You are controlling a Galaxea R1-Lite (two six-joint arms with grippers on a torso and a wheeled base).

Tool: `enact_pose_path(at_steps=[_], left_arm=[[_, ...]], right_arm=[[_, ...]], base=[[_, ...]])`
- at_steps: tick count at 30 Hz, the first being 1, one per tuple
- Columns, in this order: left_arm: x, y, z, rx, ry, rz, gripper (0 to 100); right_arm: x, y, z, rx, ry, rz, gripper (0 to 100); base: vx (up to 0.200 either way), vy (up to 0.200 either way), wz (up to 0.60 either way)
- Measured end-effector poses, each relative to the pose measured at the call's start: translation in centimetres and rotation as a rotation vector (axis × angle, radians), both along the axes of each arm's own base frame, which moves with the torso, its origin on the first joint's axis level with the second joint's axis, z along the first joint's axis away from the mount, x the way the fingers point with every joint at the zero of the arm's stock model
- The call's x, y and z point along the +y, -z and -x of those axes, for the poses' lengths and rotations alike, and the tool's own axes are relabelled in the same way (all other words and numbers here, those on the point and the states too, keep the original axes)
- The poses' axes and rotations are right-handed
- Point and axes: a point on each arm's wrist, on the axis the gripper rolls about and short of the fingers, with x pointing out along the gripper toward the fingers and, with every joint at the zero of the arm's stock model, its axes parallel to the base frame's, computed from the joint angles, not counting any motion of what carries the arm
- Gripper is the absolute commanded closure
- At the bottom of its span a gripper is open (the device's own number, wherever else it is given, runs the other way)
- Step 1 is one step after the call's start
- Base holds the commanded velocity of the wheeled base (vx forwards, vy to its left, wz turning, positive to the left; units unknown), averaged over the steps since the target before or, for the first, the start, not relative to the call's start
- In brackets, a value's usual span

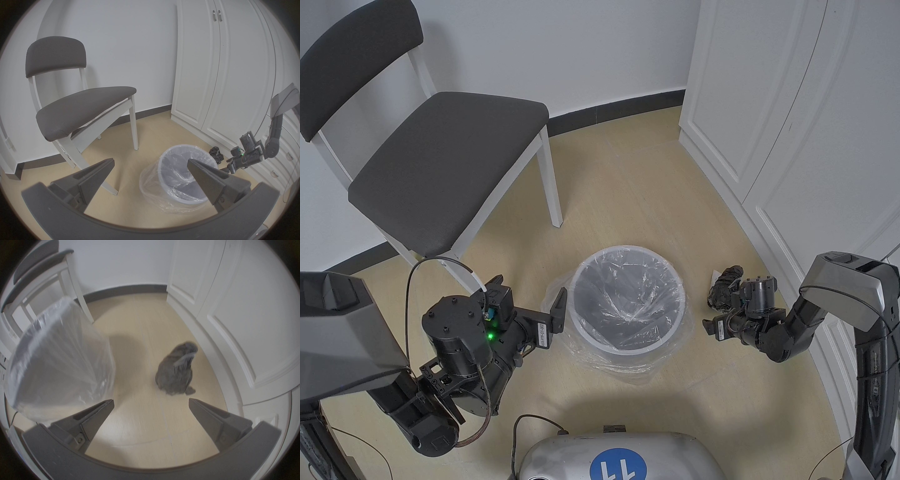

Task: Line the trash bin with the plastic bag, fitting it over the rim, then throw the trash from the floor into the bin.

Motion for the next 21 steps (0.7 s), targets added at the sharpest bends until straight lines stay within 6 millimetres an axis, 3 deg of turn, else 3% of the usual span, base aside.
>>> enact_pose_path(at_steps=[8, 21], left_arm=[[0.0, 0.0, 0.0, -0.001, -0.001, 0.001, 0], [0.4, -1.1, -0.1, -0.03, -0.011, 0.024, 0]], right_arm=[[0.2, 1.7, -1.3, 0.079, 0.039, -0.054, 0], [2.7, 1.9, -7.6, 0.05, 0.147, -0.398, 0]], base=[[0.0, 0.0, 0.0], [0.0, 0.0, 0.0]])
